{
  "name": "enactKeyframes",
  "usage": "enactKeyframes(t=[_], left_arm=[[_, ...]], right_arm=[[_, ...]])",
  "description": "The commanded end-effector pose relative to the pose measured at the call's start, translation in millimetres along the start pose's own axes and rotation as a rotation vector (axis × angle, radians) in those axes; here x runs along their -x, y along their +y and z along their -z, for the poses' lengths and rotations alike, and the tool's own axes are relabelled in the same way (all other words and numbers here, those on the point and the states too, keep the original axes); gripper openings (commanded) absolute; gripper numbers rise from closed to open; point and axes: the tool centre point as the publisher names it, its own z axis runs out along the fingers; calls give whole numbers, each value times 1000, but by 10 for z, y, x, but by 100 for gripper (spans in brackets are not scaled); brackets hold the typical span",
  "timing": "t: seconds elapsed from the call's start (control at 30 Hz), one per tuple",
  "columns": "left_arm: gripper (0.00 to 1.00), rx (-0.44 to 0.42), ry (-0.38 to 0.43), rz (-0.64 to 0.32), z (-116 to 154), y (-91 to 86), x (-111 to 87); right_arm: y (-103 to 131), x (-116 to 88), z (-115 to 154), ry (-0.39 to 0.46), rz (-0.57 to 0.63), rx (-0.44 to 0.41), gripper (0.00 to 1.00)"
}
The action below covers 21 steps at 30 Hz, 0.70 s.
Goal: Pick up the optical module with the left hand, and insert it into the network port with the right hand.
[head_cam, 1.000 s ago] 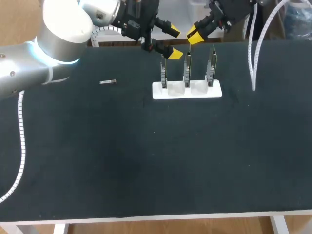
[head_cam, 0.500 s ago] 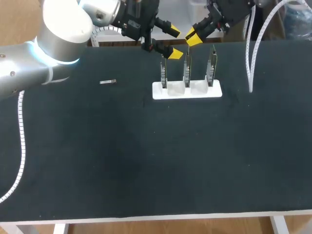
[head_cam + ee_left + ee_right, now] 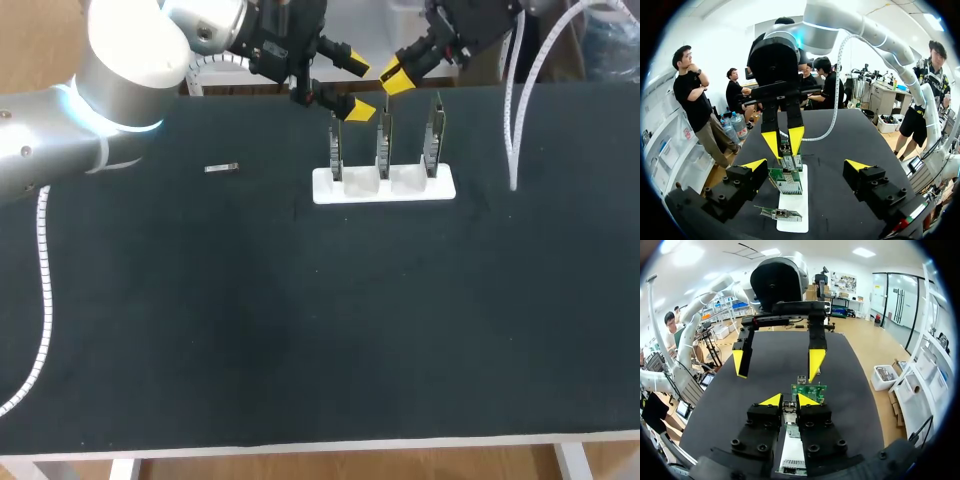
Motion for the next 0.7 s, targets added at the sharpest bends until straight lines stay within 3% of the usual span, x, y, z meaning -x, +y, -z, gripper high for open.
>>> enactKeyframes(t=[0.03, 0.7], left_arm=[[100, 2, -1, -2, 0, -8, -2], [100, 2, -1, -2, 0, -8, -2]], right_arm=[[-93, 3, 0, -2, -1, 16, 0], [-202, -19, -11, -5, -8, 6, 0]])
